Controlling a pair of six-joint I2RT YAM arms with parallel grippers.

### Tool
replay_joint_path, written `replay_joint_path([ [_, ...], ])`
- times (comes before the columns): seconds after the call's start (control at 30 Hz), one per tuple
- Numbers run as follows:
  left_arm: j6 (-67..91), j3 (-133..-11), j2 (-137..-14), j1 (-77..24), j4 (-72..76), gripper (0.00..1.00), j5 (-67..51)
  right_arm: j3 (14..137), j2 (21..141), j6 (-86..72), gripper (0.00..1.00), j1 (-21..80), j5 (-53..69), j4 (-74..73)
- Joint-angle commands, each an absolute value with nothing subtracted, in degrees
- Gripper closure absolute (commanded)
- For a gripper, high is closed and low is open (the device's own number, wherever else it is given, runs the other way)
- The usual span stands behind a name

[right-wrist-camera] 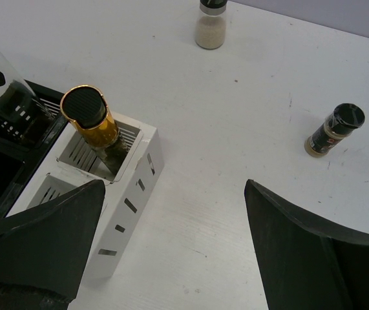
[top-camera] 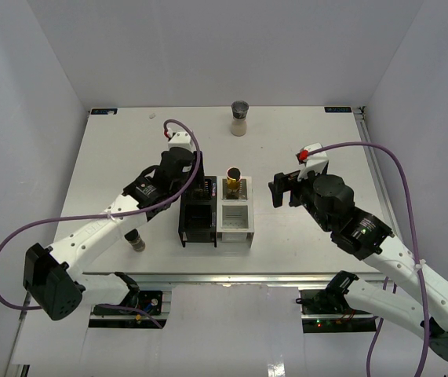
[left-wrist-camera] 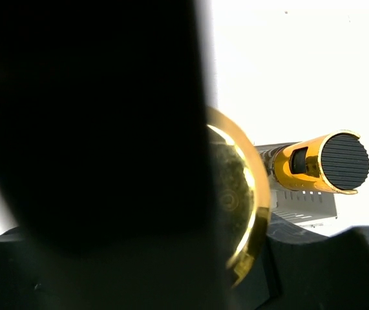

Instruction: Organize the condiment bottles

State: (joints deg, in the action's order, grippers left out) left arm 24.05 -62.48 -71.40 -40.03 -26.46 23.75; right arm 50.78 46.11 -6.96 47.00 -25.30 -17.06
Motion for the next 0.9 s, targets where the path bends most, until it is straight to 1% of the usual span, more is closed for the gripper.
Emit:
replay_joint_path([
  [0.0,24.79,-62.69,-70.30,-40.61,-20.25,0.79,25.15,51.15,45.62,-6.10,0.05,47.08,-26.37,-15.59],
  [0.07,24.79,-62.19,-70.47,-40.68,-20.07,0.67,24.97,51.15,45.69,-6.06,0.05,47.11,-26.37,-15.56],
  [0.13,24.79,-61.75,-70.49,-40.71,-19.84,0.61,24.34,51.24,45.64,-5.98,0.05,47.04,-26.41,-15.73],
  [0.2,24.81,-61.52,-70.62,-40.78,-19.72,0.58,23.55,51.34,45.62,-5.88,0.05,47.11,-26.57,-15.83],
  [0.4,25.40,-61.17,-71.63,-41.04,-20.21,0.58,24.43,51.33,45.00,-5.71,0.05,47.02,-26.90,-16.08],
  [0.47,25.40,-60.97,-71.60,-41.16,-20.01,0.55,24.52,51.12,44.83,-5.65,0.05,47.11,-26.98,-16.08],
  [0.5,25.40,-60.89,-71.54,-41.25,-19.97,0.50,24.55,51.02,44.81,-5.54,0.05,47.11,-27.01,-16.08],
  [0.57,25.40,-60.80,-71.57,-41.45,-20.09,0.35,24.70,50.80,44.74,-5.54,0.06,47.11,-27.16,-16.08],
  [0.6,25.40,-60.71,-71.63,-41.60,-20.24,0.32,24.70,50.80,44.74,-5.54,0.06,47.11,-27.16,-16.08],
  [0.77,25.57,-61.00,-71.70,-41.86,-21.33,0.28,24.61,50.69,44.67,-5.32,0.06,47.11,-27.18,-16.10],
  [0.83,26.03,-61.25,-71.38,-41.99,-22.16,0.25,24.48,50.89,44.67,-5.19,0.06,47.11,-27.37,-16.30],
  [0.87,26.31,-61.47,-71.03,-42.05,-22.88,0.21,24.22,51.06,44.65,-5.10,0.06,47.11,-27.46,-16.39],
])
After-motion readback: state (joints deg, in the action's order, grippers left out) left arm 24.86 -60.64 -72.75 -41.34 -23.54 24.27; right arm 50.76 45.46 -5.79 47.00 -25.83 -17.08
